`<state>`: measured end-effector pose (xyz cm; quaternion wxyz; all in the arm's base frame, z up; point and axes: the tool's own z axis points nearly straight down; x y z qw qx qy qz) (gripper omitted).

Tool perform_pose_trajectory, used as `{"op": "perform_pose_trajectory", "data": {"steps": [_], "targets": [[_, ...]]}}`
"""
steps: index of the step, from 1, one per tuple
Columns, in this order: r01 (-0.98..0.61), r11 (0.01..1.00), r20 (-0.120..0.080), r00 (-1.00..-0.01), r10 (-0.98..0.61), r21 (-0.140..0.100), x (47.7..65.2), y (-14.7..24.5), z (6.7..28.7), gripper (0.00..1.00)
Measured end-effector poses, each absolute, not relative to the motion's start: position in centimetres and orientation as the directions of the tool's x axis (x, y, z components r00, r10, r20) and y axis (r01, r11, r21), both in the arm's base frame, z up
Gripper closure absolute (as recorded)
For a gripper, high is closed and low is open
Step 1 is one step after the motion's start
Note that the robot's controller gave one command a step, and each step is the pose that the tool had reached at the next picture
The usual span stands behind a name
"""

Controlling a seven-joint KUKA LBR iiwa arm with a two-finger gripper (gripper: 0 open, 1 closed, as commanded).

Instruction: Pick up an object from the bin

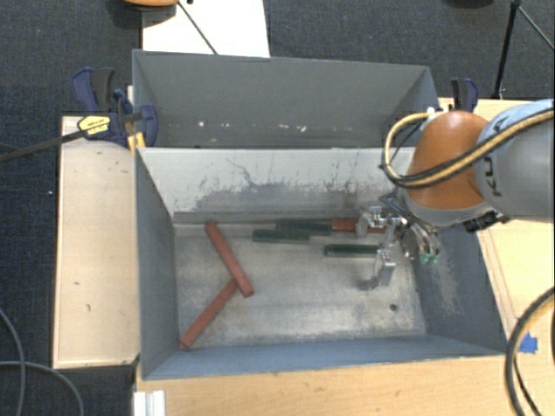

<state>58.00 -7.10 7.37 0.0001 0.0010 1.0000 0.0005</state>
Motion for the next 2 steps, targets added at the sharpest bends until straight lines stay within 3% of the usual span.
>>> {"op": "perform_pose_trajectory", "data": {"steps": [1, 2], "targets": [[0.167, 0.986, -0.001, -0.986, 0.167, 0.001, 56.96, -5.28, 7.07, 1.0], [0.167, 0.986, -0.001, -0.986, 0.167, 0.001, 56.96, -5.28, 7.07, 1.0]]}}
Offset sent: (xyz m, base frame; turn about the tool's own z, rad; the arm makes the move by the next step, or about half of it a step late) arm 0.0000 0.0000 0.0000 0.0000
